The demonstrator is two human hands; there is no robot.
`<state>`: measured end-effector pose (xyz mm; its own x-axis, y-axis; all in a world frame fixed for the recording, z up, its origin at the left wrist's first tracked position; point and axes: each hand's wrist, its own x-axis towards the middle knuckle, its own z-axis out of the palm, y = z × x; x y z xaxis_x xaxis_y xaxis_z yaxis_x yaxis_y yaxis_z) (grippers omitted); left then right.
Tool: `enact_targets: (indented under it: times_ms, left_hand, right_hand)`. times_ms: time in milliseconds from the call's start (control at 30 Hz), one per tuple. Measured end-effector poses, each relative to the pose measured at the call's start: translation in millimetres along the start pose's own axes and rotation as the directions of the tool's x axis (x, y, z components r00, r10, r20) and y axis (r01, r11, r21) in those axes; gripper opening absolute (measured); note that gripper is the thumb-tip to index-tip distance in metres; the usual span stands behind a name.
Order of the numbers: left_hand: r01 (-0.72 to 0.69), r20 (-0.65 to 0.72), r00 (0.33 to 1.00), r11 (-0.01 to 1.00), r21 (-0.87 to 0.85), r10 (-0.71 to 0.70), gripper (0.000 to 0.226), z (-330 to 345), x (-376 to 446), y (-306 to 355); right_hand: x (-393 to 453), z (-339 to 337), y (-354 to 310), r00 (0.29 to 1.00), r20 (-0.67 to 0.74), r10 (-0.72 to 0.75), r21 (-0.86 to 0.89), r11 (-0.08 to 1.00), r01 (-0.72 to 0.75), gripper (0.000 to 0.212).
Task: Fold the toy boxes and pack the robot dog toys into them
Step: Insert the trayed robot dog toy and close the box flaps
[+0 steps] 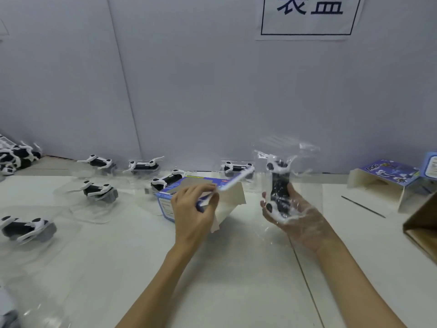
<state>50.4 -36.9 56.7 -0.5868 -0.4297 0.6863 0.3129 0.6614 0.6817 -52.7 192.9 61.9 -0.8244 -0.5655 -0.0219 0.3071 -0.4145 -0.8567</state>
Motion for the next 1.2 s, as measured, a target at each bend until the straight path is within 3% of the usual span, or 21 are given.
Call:
enact_targets:
  times_ms: [33, 133, 200, 300, 400, 567, 767, 833, 1200]
  left_hand:
    - [0.058, -0.041, 0.997, 0.994, -0.095, -0.062, 0.006, -1.4, 2.4, 1.5]
    - [0.163, -0.061, 0.98, 0.944, -0.288, -0.188, 0.021, -6.6, 6.3, 2.4]
    - [0.175, -0.051, 0.979, 0.947, -0.268, -0.196, 0.025, -8.8, 5.5, 3.4]
    - [0.177, -0.055, 0.979, 0.956, -0.234, -0.195, 0.024, -8.9, 5.1, 4.2]
    - [0.162, -0.049, 0.983, 0.958, -0.235, -0.178, 0.014, -9.1, 4.9, 3.3]
    - [0.12, 0.022, 0.993, 0.982, -0.143, -0.119, 0.012, -8.4, 1.0, 4.2]
    - [0.04, 0.1, 0.995, 0.994, -0.101, -0.03, 0.017, -8.9, -2.2, 4.9]
    - [0.025, 0.137, 0.991, 0.994, -0.107, -0.01, 0.006, -8.8, -2.4, 5.4]
    - [-0.074, 0.167, 0.983, 0.997, -0.01, 0.074, 0.026, -9.9, -0.1, -3.7]
  right_hand:
    - [0.3, 4.9, -0.6, 0.999, 0.006, 0.037, -0.128, 0.991, -0.036, 0.033]
    - [2.5, 5.9, 1.1, 0.994, 0.046, 0.1, -0.424, 0.903, -0.071, 0.038]
    - [-5.3, 4.2, 2.4, 0.986, 0.1, 0.134, -0.544, 0.837, -0.059, 0.06]
    - [-15.8, 11.0, -3.3, 0.978, 0.175, 0.112, -0.654, 0.756, 0.031, 0.042]
    - [-15.0, 12.1, -14.8, 0.98, 0.197, 0.005, -0.762, 0.63, 0.149, 0.056]
    - [-21.9, 1.6, -25.4, 0.984, 0.172, -0.052, -0.832, 0.528, 0.173, 0.055]
    - [-22.3, 3.6, -21.4, 0.984, 0.173, 0.034, -0.908, 0.392, 0.146, 0.057]
    - [-22.1, 6.3, -20.5, 0.985, 0.171, 0.02, -0.919, 0.363, 0.152, 0.058]
    - [-13.1, 0.6, -7.7, 0.991, 0.1, -0.092, -0.973, 0.2, 0.117, 0.061]
